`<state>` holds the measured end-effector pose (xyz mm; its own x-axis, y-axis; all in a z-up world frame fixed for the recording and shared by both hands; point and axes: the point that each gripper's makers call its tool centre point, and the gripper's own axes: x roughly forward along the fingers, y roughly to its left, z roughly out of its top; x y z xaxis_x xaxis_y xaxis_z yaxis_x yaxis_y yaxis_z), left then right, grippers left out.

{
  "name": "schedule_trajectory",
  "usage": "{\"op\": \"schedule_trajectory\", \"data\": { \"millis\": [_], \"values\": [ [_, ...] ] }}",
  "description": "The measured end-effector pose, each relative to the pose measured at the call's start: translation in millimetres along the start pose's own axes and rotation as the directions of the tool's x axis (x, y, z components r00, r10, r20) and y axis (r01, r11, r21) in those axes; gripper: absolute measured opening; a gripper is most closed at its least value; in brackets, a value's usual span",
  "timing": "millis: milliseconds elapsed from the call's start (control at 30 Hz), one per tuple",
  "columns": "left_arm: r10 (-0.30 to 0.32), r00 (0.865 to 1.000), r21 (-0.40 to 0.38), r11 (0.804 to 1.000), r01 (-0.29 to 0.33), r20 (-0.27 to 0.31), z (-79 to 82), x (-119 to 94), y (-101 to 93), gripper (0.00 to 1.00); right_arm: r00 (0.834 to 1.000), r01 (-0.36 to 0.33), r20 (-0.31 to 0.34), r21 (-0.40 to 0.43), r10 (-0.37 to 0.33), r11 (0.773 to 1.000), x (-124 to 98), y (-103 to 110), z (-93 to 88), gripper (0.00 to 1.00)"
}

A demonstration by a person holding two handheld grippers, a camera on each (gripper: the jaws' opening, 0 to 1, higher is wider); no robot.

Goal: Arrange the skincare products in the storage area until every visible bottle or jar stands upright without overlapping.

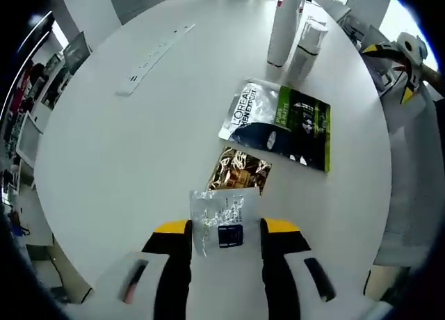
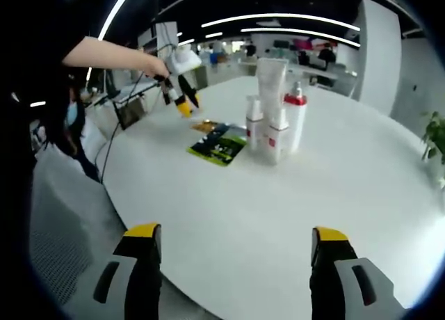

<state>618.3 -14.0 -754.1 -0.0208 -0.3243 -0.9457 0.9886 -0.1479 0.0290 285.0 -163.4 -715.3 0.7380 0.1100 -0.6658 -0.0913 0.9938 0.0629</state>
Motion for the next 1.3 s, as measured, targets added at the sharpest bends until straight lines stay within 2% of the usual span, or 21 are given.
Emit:
{"op": "schedule_trajectory", "data": {
  "millis": [167, 333, 433, 700, 967, 1133, 1300],
  "values": [
    [-0.021, 1.000, 0.038, 0.999, 0.020, 0.007, 4.1, 0.0, -16.2, 0.35, 1.000, -0.003, 0.001, -0.004, 0.003, 1.000, 0.0, 1.0, 0.5, 0.93],
    [-0.051, 0.998, 0.109, 0.993, 0.048, 0.024, 10.4, 3.2, -34.6, 0.35, 1.000, -0.007, 0.000, -0.010, 0.007, 1.000, 0.0, 2.0, 0.5, 0.92],
    [-0.065, 0.998, 0.150, 0.987, 0.062, 0.016, 12.1, 5.9, -45.2, 0.35, 1.000, -0.009, 0.000, -0.010, 0.009, 1.000, 0.1, 2.3, 0.4, 0.92],
    [-0.105, 0.994, 0.199, 0.975, 0.103, 0.001, 17.4, 15.5, -69.7, 0.35, 1.000, -0.013, -0.003, -0.016, 0.013, 1.000, 0.7, 3.3, -0.2, 0.92],
    [-0.131, 0.991, 0.243, 0.961, 0.131, -0.016, 16.9, 22.8, -79.9, 0.35, 1.000, -0.018, 0.001, -0.018, 0.018, 1.000, 0.7, 4.3, 0.6, 0.93],
    [-0.126, 0.990, 0.326, 0.935, 0.141, -0.067, 8.4, 28.4, -82.8, 0.35, 1.000, -0.017, 0.000, -0.015, 0.017, 1.000, 0.9, 3.7, 0.0, 0.93],
    [-0.129, 0.990, 0.323, 0.936, 0.143, -0.065, 8.1, 30.0, -81.8, 0.34, 1.000, -0.017, 0.000, -0.013, 0.017, 1.000, 0.9, 3.8, 0.2, 0.93]
  ]
}}
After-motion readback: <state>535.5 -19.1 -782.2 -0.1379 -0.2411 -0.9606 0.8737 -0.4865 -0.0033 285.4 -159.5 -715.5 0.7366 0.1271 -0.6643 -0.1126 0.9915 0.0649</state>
